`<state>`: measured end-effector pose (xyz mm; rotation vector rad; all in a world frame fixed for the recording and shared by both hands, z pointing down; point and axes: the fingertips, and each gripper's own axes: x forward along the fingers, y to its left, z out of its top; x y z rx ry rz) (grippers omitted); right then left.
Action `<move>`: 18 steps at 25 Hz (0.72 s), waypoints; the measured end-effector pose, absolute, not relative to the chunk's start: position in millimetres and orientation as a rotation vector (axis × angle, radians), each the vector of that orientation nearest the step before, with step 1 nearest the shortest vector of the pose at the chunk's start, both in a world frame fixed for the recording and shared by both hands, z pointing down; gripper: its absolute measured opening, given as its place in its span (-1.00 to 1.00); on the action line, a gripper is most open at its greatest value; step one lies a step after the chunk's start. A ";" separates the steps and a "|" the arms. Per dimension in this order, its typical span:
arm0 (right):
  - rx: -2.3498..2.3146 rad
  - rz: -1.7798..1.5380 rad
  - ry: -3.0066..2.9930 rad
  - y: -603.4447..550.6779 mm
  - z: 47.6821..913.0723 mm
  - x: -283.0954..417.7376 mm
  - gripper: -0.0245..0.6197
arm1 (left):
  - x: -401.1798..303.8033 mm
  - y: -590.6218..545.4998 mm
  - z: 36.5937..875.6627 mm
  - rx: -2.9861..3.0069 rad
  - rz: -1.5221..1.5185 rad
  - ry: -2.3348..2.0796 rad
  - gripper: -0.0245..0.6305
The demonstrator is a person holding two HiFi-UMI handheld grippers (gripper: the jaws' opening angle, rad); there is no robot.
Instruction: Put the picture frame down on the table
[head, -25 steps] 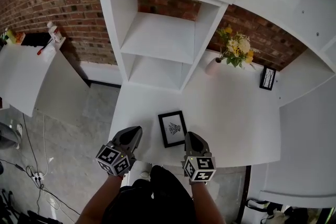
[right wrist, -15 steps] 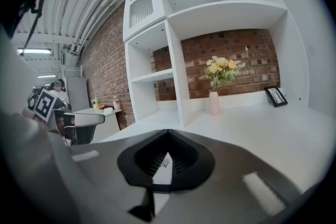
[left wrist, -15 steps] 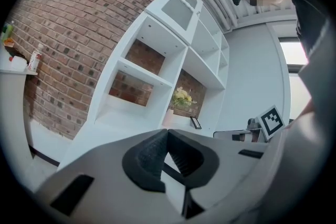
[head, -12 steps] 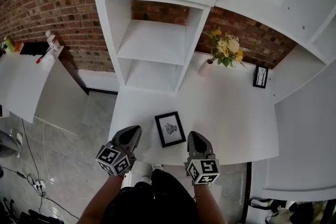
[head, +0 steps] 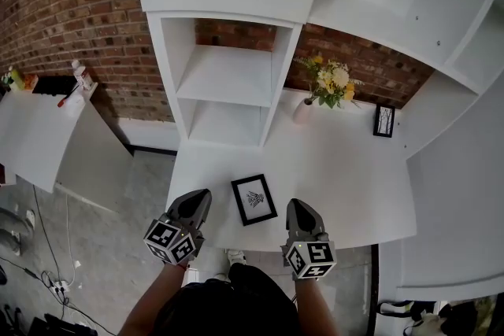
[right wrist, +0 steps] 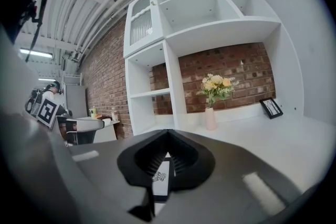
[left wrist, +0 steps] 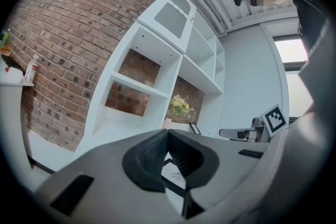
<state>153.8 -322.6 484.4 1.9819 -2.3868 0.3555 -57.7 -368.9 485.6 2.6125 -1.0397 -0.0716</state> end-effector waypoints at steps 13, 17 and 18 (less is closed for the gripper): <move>2.001 0.298 -2.432 -312.1 466.3 151.1 -0.91 | -64.2 -360.7 474.9 2.628 -0.103 -1.061 -0.95; 2.000 0.297 -2.442 -307.7 465.3 149.3 -0.91 | -67.2 -356.6 474.5 2.625 -0.108 -1.069 -0.95; 2.000 0.299 -2.443 -306.3 465.2 149.0 -0.91 | -67.7 -355.3 474.4 2.625 -0.108 -1.070 -0.95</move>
